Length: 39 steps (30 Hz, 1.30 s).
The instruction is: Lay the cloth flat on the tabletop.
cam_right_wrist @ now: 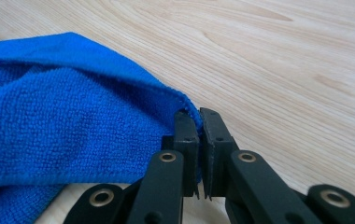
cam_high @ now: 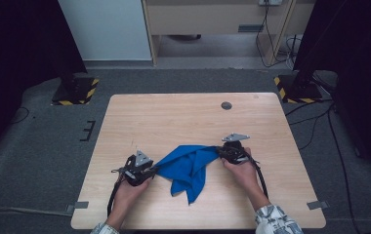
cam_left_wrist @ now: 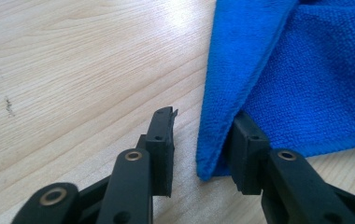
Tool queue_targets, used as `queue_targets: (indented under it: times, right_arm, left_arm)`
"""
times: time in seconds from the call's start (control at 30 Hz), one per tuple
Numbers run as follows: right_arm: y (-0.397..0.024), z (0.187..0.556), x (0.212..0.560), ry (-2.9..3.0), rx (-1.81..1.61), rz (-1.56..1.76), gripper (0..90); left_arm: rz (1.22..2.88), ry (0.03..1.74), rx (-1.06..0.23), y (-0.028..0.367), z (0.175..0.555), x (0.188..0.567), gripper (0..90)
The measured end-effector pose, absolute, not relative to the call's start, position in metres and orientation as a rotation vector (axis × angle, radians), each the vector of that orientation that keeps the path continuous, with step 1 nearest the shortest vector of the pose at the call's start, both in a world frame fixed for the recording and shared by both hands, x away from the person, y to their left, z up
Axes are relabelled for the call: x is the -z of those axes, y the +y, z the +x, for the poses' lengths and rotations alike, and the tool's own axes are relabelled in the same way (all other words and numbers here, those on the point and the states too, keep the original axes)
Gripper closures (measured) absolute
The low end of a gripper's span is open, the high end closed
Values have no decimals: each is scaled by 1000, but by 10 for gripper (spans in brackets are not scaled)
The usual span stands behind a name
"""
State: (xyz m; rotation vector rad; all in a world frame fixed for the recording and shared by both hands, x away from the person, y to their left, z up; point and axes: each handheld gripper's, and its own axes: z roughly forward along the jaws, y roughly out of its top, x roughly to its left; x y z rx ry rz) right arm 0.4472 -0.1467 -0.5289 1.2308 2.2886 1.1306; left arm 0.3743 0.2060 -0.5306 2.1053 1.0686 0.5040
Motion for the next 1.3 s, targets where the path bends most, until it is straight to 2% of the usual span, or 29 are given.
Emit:
queue_targets:
  times: [0.2, 0.27, 0.43, 0.53, 0.77, 1.07, 1.23, 1.3]
  right_arm:
    - [-157, 442, 521, 2285, -1108, 1231, 869]
    - [-160, 440, 516, 2272, -1115, 1234, 869]
    - [-161, 435, 510, 2260, -1133, 1226, 869]
    - [-161, 434, 507, 2255, -1145, 1223, 870]
    - [-165, 433, 502, 2263, -1167, 1191, 870]
    - [-163, 439, 514, 2292, -1124, 1199, 860]
    - [-156, 439, 518, 2308, -1075, 1185, 787]
    - [-157, 438, 517, 2299, -1085, 1207, 704]
  left_arm:
    - [2097, 1075, -505, 206, 374, 531, 668]
    - [2100, 1072, -499, 205, 374, 531, 697]
    - [2101, 1055, -456, 203, 375, 530, 842]
    - [2084, 1047, -465, 202, 377, 527, 875]
    - [1983, 1037, -513, 202, 387, 508, 881]
    - [1989, 1113, -512, 214, 400, 508, 885]
    - [2005, 1132, -494, 218, 399, 512, 885]
    - [2008, 1133, -491, 219, 399, 513, 884]
